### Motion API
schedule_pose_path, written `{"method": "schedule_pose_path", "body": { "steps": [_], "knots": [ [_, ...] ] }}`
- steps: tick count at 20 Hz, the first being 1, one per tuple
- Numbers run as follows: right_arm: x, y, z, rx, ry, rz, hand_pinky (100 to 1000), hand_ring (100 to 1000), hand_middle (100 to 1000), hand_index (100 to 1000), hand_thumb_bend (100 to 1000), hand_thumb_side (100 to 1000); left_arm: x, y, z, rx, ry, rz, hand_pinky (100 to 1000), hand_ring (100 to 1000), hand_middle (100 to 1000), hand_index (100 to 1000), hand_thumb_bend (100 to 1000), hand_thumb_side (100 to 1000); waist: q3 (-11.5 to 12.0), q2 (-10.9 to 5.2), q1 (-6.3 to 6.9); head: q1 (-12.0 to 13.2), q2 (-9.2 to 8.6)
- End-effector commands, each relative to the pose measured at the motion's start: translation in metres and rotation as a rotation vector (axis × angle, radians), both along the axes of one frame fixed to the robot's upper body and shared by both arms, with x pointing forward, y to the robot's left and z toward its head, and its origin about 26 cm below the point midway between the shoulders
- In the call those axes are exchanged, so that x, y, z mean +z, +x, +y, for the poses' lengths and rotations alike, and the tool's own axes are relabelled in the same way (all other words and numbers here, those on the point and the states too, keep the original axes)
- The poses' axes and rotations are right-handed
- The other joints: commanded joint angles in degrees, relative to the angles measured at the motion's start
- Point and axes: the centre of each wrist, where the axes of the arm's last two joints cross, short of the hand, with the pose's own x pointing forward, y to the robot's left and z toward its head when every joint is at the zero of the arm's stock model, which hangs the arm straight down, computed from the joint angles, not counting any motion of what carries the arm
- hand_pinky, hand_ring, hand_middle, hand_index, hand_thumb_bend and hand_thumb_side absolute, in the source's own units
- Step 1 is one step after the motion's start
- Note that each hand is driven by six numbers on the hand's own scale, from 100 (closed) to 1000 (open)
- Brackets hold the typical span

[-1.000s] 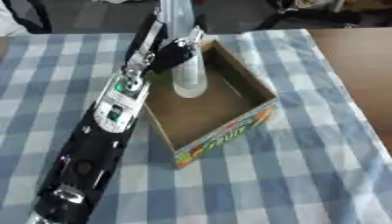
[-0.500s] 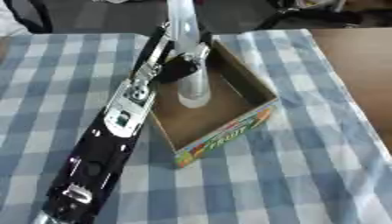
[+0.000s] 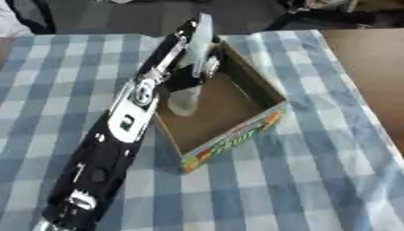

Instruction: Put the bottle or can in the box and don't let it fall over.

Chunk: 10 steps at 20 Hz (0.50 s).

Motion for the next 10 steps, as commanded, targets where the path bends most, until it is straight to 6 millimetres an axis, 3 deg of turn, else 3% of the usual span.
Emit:
{"method": "schedule_pose_path", "body": {
  "steps": [1, 7, 10],
  "knots": [
    [0.009, -0.002, -0.001, 0.004, -0.02, -0.028, 942, 920, 1000, 897, 100, 581, 0.012, 0.0, 0.008, 0.024, 0.013, -0.026, 1000, 1000, 1000, 759, 100, 615, 0.15, -1.47, -0.16, -0.24, -0.16],
    [0.007, -0.004, -0.003, -0.009, -0.025, -0.023, 941, 920, 1000, 897, 100, 581, 0.009, -0.002, 0.023, 0.049, 0.016, 0.0, 1000, 1000, 1000, 801, 100, 608, 0.75, -1.82, 0.08, -0.94, 0.02],
    [0.006, -0.005, -0.005, -0.017, -0.027, -0.02, 941, 920, 1000, 897, 100, 581, 0.01, -0.006, 0.033, 0.048, 0.014, 0.015, 1000, 1000, 1000, 801, 100, 504, 1.15, -1.98, 0.27, -1.41, 0.13]
  ]
}}
